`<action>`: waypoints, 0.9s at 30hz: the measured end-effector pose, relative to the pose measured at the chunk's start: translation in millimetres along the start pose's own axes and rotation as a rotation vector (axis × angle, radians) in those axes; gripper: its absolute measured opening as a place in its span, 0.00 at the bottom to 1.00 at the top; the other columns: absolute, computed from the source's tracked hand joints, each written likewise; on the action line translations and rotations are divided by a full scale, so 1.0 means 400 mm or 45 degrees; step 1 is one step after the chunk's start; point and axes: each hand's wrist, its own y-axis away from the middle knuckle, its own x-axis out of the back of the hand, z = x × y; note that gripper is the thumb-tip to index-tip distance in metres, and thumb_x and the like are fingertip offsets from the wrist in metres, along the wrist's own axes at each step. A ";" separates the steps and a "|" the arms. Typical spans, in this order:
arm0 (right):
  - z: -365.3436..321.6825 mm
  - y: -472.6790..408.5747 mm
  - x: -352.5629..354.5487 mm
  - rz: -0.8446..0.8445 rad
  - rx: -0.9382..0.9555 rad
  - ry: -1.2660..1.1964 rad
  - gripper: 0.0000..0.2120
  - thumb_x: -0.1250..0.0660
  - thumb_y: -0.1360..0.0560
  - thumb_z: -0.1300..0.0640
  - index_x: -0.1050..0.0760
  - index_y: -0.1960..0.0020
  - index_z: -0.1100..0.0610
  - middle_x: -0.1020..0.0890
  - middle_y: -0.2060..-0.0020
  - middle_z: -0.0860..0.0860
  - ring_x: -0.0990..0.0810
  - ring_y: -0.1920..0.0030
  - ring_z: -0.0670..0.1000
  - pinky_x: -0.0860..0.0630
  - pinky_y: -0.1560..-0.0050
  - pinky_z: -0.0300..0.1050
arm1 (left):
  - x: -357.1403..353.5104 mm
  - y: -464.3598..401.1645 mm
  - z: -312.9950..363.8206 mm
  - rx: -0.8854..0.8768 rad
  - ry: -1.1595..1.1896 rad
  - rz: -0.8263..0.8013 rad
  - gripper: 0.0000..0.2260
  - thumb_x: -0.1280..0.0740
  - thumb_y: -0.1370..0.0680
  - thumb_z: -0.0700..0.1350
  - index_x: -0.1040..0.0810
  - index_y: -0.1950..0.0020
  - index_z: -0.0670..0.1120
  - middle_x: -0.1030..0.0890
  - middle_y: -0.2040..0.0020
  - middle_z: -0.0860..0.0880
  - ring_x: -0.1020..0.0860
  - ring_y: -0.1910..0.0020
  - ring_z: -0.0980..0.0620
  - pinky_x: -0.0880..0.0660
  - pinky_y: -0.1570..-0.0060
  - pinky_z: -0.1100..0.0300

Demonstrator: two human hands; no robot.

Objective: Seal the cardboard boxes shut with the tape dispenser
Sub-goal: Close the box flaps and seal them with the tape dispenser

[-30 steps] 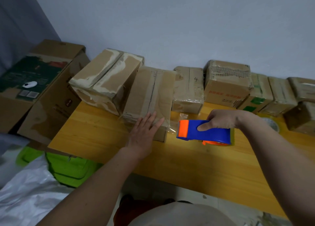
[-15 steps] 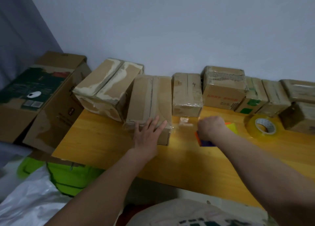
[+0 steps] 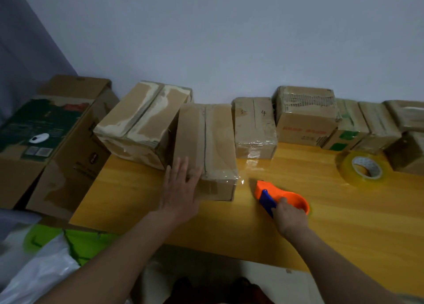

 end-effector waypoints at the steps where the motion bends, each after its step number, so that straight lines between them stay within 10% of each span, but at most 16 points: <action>1: -0.001 0.002 -0.015 -0.029 0.004 0.030 0.21 0.49 0.17 0.51 0.41 0.29 0.62 0.24 0.36 0.54 0.25 0.36 0.53 0.30 0.40 0.47 | -0.004 0.006 -0.014 -0.014 0.012 -0.038 0.40 0.37 0.22 0.49 0.65 0.24 0.57 0.69 0.23 0.47 0.70 0.26 0.46 0.66 0.27 0.48; 5: -0.010 0.013 0.001 -0.087 -0.167 -0.234 0.19 0.40 0.21 0.47 0.29 0.37 0.59 0.23 0.38 0.57 0.24 0.38 0.56 0.28 0.41 0.48 | -0.006 0.010 -0.073 -0.166 -0.011 -0.050 0.41 0.36 0.23 0.48 0.68 0.27 0.58 0.67 0.25 0.54 0.66 0.24 0.51 0.63 0.25 0.50; 10: -0.166 0.061 0.184 0.925 0.146 -0.930 0.10 0.39 0.22 0.62 0.28 0.41 0.63 0.25 0.46 0.59 0.27 0.45 0.58 0.30 0.46 0.51 | 0.011 -0.030 -0.128 -0.230 0.083 -0.032 0.40 0.34 0.24 0.49 0.60 0.24 0.57 0.67 0.23 0.50 0.69 0.26 0.51 0.65 0.29 0.54; 13: -0.295 0.043 0.256 0.884 0.366 -1.014 0.13 0.43 0.19 0.59 0.30 0.37 0.61 0.25 0.42 0.57 0.27 0.41 0.55 0.32 0.42 0.45 | 0.005 -0.040 -0.155 -0.310 0.101 -0.081 0.42 0.34 0.25 0.50 0.63 0.24 0.58 0.67 0.23 0.51 0.69 0.25 0.51 0.66 0.29 0.55; 16: -0.355 -0.022 0.242 0.581 0.080 -1.199 0.18 0.45 0.18 0.52 0.33 0.31 0.57 0.25 0.36 0.57 0.28 0.36 0.58 0.32 0.38 0.49 | 0.006 -0.044 -0.195 -0.416 0.114 -0.064 0.43 0.34 0.26 0.46 0.63 0.24 0.54 0.64 0.23 0.54 0.67 0.25 0.56 0.62 0.25 0.54; 21: -0.405 -0.056 0.185 1.040 -0.503 -2.003 0.26 0.50 0.17 0.48 0.19 0.49 0.65 0.17 0.52 0.61 0.21 0.49 0.59 0.29 0.49 0.47 | 0.016 -0.061 -0.243 -0.548 0.199 -0.090 0.43 0.33 0.28 0.40 0.57 0.21 0.51 0.59 0.21 0.57 0.65 0.25 0.60 0.61 0.27 0.57; 27: -0.449 -0.077 0.142 1.333 -0.550 -2.146 0.31 0.54 0.22 0.45 0.19 0.56 0.67 0.18 0.62 0.59 0.22 0.59 0.56 0.29 0.57 0.44 | 0.008 -0.069 -0.258 -0.596 0.296 -0.097 0.43 0.33 0.30 0.34 0.53 0.21 0.50 0.57 0.21 0.59 0.63 0.24 0.60 0.54 0.28 0.58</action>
